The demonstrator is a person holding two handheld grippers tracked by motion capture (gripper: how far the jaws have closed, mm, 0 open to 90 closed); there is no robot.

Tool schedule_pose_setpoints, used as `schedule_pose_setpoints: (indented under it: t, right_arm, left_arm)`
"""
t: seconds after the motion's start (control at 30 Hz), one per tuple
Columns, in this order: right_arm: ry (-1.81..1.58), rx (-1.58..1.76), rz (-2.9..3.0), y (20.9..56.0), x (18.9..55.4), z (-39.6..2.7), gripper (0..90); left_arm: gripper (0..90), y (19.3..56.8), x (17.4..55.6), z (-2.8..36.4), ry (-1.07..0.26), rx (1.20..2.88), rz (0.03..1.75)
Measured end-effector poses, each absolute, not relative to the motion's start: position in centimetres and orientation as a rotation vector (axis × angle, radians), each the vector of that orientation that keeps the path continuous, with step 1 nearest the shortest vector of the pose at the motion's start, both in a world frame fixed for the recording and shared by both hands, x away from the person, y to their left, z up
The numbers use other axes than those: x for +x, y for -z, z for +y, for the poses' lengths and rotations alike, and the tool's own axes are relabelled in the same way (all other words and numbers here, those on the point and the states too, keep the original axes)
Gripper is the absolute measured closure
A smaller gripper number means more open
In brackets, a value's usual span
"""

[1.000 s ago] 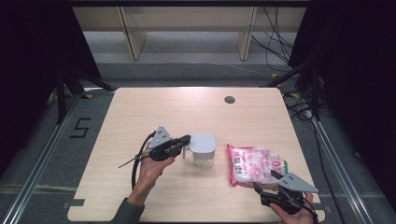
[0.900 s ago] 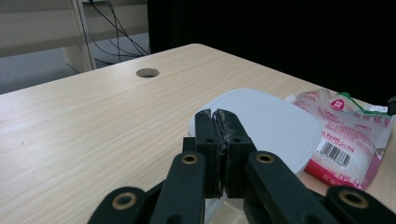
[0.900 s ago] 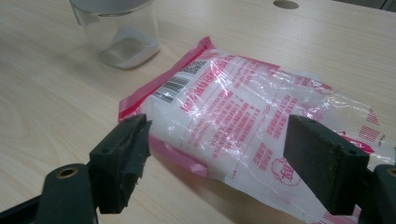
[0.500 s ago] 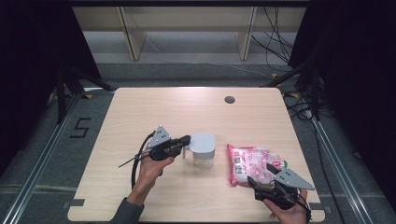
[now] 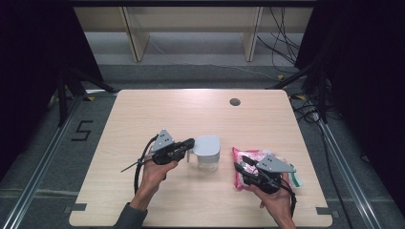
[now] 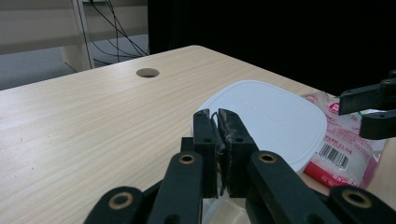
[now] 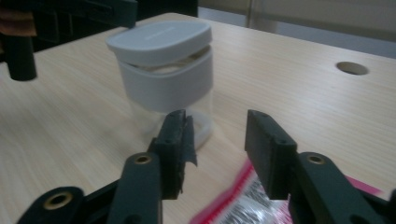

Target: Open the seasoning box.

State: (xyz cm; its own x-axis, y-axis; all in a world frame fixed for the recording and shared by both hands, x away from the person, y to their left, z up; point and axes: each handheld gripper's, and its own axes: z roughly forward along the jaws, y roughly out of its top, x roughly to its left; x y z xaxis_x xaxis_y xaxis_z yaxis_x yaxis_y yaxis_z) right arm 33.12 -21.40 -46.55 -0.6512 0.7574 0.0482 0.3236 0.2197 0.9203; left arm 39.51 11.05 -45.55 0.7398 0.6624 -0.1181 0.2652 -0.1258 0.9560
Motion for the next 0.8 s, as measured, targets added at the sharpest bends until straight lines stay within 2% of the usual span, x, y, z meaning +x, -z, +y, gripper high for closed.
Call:
schedule_pose_setpoints:
  t: [0.03,0.1,0.13,0.17,0.2,0.27,0.43,0.8]
  right_arm:
    - [-1.433,0.989,2.105,46.6,33.6,-21.1,67.4]
    - [-1.413,0.977,2.109,46.6,33.8,-20.9,69.9]
    - [-1.435,0.964,2.134,46.5,34.1,-20.5,75.1]
    - [-1.435,0.964,2.134,46.5,34.1,-20.5,75.1]
    - [-1.442,0.947,2.161,46.3,34.3,-20.2,80.0]
    - [-1.438,0.914,2.159,46.3,34.6,-19.8,83.4]
    - [-1.403,0.893,2.186,46.2,35.2,-19.3,87.7]
    - [-1.433,0.84,2.177,45.8,36.2,-18.3,90.0]
  left_arm:
    - [85.7,45.6,39.5,11.0,-0.399,1.706,0.746]
    - [85.6,45.6,39.4,11.0,-0.396,1.698,0.761]
    - [85.2,45.6,39.3,10.9,-0.402,1.693,0.768]
    - [85.2,45.6,39.3,10.9,-0.402,1.693,0.768]
    - [85.2,45.6,39.3,10.9,-0.405,1.693,0.767]
    - [85.3,45.6,39.3,10.9,-0.404,1.693,0.767]
    - [85.3,45.7,39.4,11.1,-0.4,1.688,0.757]
    - [85.3,45.8,39.4,11.2,-0.404,1.69,0.761]
